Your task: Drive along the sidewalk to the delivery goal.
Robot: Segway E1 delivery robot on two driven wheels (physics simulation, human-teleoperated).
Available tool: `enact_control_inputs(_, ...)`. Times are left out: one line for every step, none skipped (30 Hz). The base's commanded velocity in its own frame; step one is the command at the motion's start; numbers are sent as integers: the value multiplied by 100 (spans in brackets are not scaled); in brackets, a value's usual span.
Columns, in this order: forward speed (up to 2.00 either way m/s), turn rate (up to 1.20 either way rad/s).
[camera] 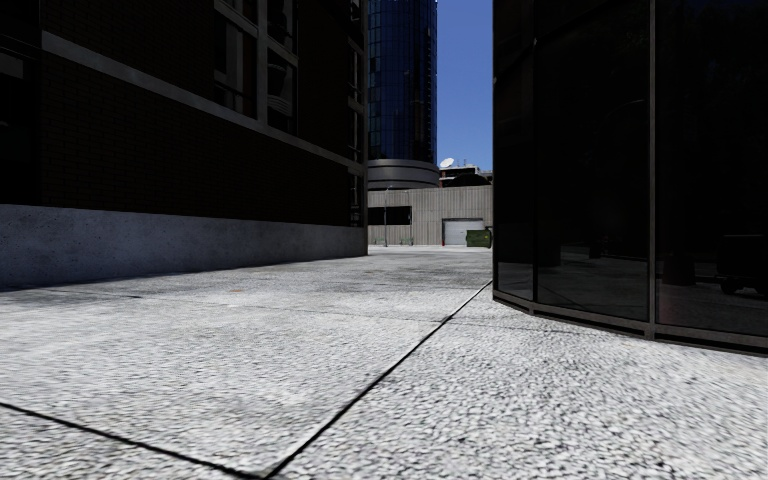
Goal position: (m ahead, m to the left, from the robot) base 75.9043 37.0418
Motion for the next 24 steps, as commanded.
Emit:
enact_control_inputs(0,0)
enact_control_inputs(0,0)
enact_control_inputs(0,0)
enact_control_inputs(0,0)
enact_control_inputs(0,0)
enact_control_inputs(0,0)
enact_control_inputs(0,0)
enact_control_inputs(0,0)
enact_control_inputs(0,0)
enact_control_inputs(0,0)
enact_control_inputs(0,0)
enact_control_inputs(0,0)
enact_control_inputs(0,0)
enact_control_inputs(0,0)
enact_control_inputs(0,0)
enact_control_inputs(0,0)
enact_control_inputs(0,0)
enact_control_inputs(0,0)
enact_control_inputs(0,0)
enact_control_inputs(0,0)
enact_control_inputs(0,0)
enact_control_inputs(0,0)
enact_control_inputs(0,0)
enact_control_inputs(0,0)
